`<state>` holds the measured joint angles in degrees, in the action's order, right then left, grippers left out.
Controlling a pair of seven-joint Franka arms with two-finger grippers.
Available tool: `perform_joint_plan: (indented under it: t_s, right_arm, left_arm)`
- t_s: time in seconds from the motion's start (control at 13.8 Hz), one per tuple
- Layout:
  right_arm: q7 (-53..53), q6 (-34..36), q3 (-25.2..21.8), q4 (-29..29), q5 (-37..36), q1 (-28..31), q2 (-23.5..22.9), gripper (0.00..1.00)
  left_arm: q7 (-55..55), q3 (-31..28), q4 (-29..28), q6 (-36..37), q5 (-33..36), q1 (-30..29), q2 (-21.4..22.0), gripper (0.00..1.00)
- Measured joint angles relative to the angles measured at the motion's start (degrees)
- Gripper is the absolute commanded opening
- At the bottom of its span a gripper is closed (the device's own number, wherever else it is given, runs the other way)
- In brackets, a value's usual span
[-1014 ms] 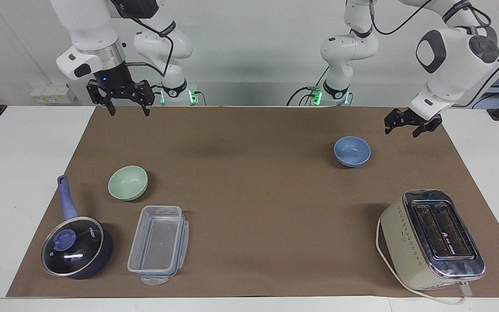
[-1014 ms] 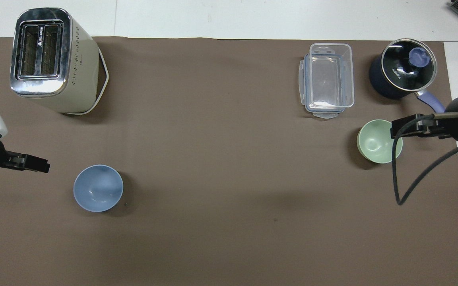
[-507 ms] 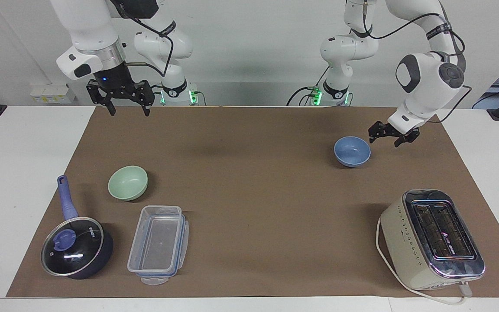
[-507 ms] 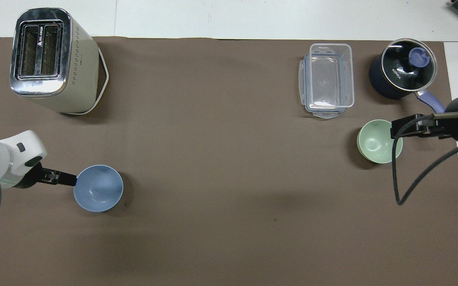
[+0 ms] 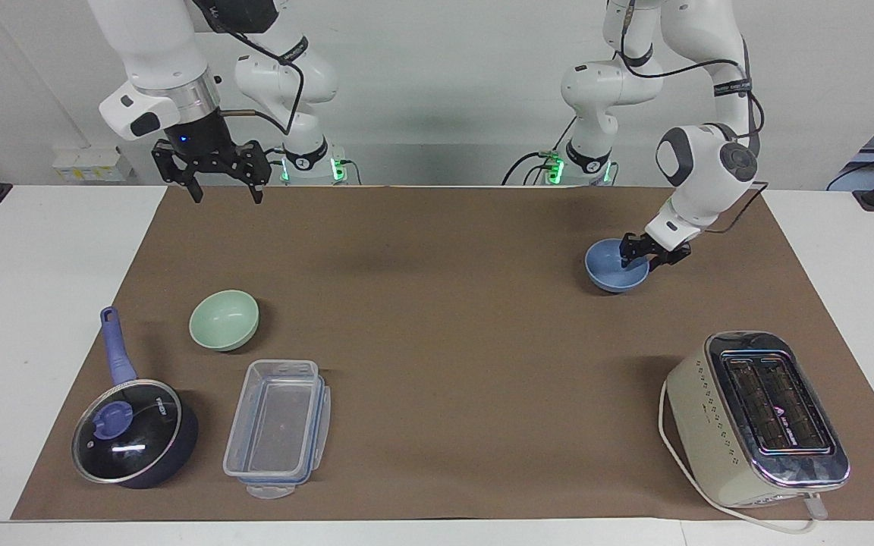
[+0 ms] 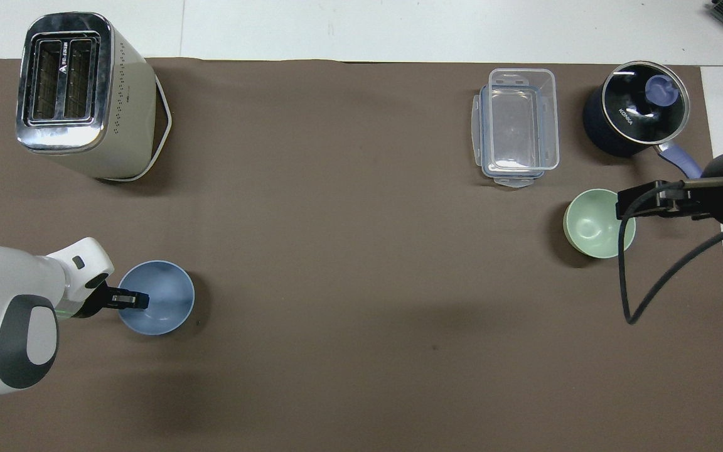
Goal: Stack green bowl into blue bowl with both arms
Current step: 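Reach the left gripper to the blue bowl rim and grasp it, then drag the blue bowl with the left gripper toward the table center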
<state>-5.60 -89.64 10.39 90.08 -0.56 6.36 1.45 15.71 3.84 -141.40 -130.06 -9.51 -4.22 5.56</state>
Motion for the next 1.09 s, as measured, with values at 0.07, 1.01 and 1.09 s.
perform_joint_plan:
  t_s: [0.07,1.01,1.09]
  right_arm:
    - [-0.02,0.0,0.0,0.0,0.0,0.0,0.0,1.0]
    - [-0.02,0.0,-0.02,0.01,0.0,0.01,0.0,1.0]
    - [-0.02,0.0,-0.04,0.01,0.0,0.02,0.0,1.0]
  left_arm:
    - [0.0,-0.06,0.04,-0.05,-0.81,0.0,0.0,0.0]
    - [-5.58,0.32,16.06,16.39,-6.69,0.88,2.1,0.0]
    - [-7.55,0.53,16.21,16.06,-7.18,2.36,1.9,0.0]
